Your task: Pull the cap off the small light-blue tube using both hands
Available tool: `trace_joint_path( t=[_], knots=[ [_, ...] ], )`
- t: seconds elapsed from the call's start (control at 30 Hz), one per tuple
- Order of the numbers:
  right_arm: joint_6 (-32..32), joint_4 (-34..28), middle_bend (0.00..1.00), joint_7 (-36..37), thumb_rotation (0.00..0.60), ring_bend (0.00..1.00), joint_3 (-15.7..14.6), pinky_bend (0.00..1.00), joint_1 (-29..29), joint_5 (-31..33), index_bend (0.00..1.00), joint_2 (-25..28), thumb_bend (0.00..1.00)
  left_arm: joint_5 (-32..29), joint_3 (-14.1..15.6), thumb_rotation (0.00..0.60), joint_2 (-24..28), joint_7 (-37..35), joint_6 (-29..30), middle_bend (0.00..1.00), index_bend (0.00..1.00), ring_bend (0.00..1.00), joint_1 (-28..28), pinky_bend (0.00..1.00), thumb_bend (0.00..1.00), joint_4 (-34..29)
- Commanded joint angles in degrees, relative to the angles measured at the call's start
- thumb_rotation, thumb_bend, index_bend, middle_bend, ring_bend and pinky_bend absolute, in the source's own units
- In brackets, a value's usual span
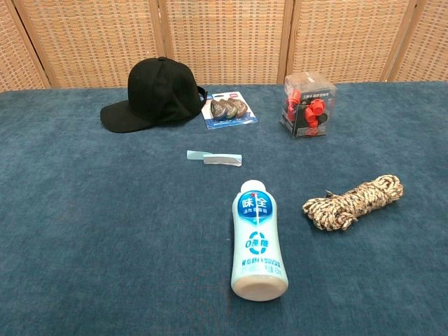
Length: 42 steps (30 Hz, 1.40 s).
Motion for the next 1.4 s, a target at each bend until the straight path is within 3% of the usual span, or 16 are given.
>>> trace_joint_path(
  t=[0.03, 0.4, 0.5, 0.6, 0.77, 0.93, 1.03, 1.23, 1.4],
  knots=[
    [-0.2, 0.0, 0.0, -0.1, 0.6, 0.0, -0.1, 0.0, 0.1, 0.0, 0.0, 0.0, 0.0, -0.3, -0.1, 0.6, 0.0, 0.0, -0.3, 0.0, 0.0, 0.0, -0.1, 0.0, 0.0, 0.1],
    [-4.7, -1.2, 0.0, 0.1, 0.6, 0.0, 0.8, 0.0, 3.1, 0.4, 0.0, 0.5, 0.0, -1.7, -1.0, 0.6, 0.2, 0.2, -1.8, 0.0, 0.0, 0.0, -0.9, 0.0, 0.0, -0.8],
    [-10.8, -5.0, 0.0, -1.2, 0.6, 0.0, 4.2, 0.0, 8.8, 1.2, 0.03, 2.5, 0.0, -1.2, -1.2, 0.6, 0.0, -0.7, -1.3, 0.0, 0.0, 0.0, -1.0, 0.0, 0.0, -0.5],
    [-20.1, -9.8, 0.0, 0.4, 0.6, 0.0, 8.1, 0.0, 15.8, 4.6, 0.12, 5.2, 0.0, -1.7, -1.4, 0.6, 0.1, -0.8, -1.7, 0.0, 0.0, 0.0, -1.1, 0.0, 0.0, -0.6],
    [-32.3, -11.3, 0.0, 3.2, 0.6, 0.0, 13.4, 0.0, 25.6, 11.5, 0.23, 4.7, 0.01, -3.5, -2.3, 0.6, 0.0, -0.6, -2.7, 0.0, 0.0, 0.0, -1.6, 0.0, 0.0, -0.7],
    [-39.1, -10.0, 0.0, 0.4, 0.6, 0.0, 16.8, 0.0, 33.8, 17.4, 0.3, 0.4, 0.05, -6.0, -3.2, 0.6, -0.1, 0.0, -4.4, 0.0, 0.0, 0.0, -2.3, 0.0, 0.0, -0.8],
    [-42.7, -7.5, 0.0, -5.7, 0.6, 0.0, 18.3, 0.0, 40.5, 20.6, 0.3, -4.5, 0.05, -8.4, -4.1, 0.6, -0.7, 0.9, -6.4, 0.0, 0.0, 0.0, -3.2, 0.0, 0.0, -0.3],
    [-45.1, -2.8, 0.0, -13.9, 0.6, 0.0, 19.1, 0.0, 47.3, 28.9, 0.31, -10.3, 0.05, -10.1, -4.5, 0.6, -1.1, 2.3, -8.1, 0.0, 0.0, 0.0, -4.0, 0.0, 0.0, -0.3],
    [-47.0, 5.1, 0.0, -21.8, 0.6, 0.0, 18.1, 0.0, 54.2, 39.1, 0.32, -17.6, 0.09, -11.6, -5.0, 0.6, -1.6, 3.4, -9.2, 0.0, 0.0, 0.0, -4.7, 0.0, 0.0, 0.2]
  ],
)
